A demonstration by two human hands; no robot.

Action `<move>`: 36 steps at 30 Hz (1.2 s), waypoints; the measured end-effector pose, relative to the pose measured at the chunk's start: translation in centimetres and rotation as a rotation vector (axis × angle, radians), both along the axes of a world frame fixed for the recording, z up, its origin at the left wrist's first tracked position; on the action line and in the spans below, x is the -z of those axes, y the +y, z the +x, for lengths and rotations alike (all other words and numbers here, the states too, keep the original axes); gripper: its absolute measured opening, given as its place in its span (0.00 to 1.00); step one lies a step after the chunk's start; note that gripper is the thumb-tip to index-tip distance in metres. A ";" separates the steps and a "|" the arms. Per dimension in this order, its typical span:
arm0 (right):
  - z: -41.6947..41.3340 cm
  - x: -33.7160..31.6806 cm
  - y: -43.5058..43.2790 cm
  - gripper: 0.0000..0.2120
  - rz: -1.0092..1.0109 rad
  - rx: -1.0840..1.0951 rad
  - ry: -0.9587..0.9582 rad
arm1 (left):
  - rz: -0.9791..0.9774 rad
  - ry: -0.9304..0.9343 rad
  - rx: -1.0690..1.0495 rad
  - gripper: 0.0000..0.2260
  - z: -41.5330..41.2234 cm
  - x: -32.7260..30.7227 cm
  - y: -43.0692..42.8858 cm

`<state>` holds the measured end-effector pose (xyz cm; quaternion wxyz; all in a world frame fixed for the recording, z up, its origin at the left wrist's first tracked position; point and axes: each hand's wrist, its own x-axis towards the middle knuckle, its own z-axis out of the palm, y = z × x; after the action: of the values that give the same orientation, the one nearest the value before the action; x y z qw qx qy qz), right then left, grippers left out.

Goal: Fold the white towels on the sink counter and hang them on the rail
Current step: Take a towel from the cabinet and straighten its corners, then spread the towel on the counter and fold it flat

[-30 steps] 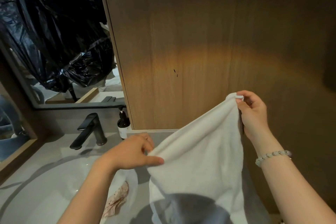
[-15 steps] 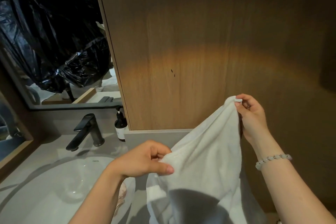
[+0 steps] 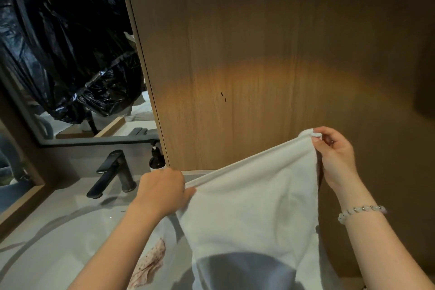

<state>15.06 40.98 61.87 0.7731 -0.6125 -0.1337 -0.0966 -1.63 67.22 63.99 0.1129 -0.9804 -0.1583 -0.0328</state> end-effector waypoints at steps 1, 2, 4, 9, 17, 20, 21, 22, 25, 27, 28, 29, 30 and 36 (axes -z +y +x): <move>0.0 0.1 0.1 0.14 -0.003 0.001 -0.003 | -0.013 0.011 -0.030 0.23 0.1 0.4 0.2; -0.1 0.2 0.1 0.14 -0.005 0.000 -0.006 | -0.028 0.021 -0.055 0.23 0.1 0.7 0.5; -0.2 0.4 0.1 0.14 -0.007 -0.001 0.001 | -0.058 0.033 -0.074 0.21 0.2 1.1 0.9; -0.1 1.0 -0.8 0.20 0.010 -0.038 0.044 | -0.232 -0.147 -0.128 0.24 0.0 0.9 1.2; -0.5 1.8 -2.0 0.17 0.079 0.001 0.080 | -0.268 -0.247 -0.104 0.35 -0.6 1.7 3.2; -0.5 2.0 -2.4 0.20 0.080 0.009 0.093 | -0.382 -0.380 -0.043 0.23 -0.7 2.4 3.9; -0.5 2.1 -2.5 0.21 0.071 0.011 0.098 | -0.403 -0.414 -0.020 0.17 -0.8 2.5 4.0; -0.6 2.1 -2.6 0.22 0.063 0.015 0.100 | -0.420 -0.428 0.003 0.12 -0.8 2.5 4.2; -0.9 2.0 -2.8 0.17 0.036 0.038 0.103 | -0.444 -0.370 0.049 0.10 -1.1 2.5 4.4; -1.2 1.8 -2.9 0.15 0.028 0.040 0.102 | -0.446 -0.302 0.029 0.07 -1.3 2.4 4.7; -1.3 1.6 -3.0 0.14 0.024 0.042 0.095 | -0.424 -0.266 0.011 0.08 -1.3 2.4 4.7; -1.4 1.6 -3.1 0.15 0.020 0.043 0.084 | -0.405 -0.231 -0.009 0.11 -1.4 2.5 4.8; -1.5 1.5 -3.2 0.15 0.015 0.043 0.076 | -0.393 -0.206 -0.027 0.13 -1.5 2.5 4.7; -1.8 1.4 -3.8 0.22 -0.020 -0.004 0.038 | -0.389 -0.252 -0.129 0.11 -3.2 3.0 3.7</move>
<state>13.26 37.19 60.44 0.7695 -0.6217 -0.1210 -0.0818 -4.82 70.89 61.00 -0.0970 -0.9597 -0.2367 -0.1163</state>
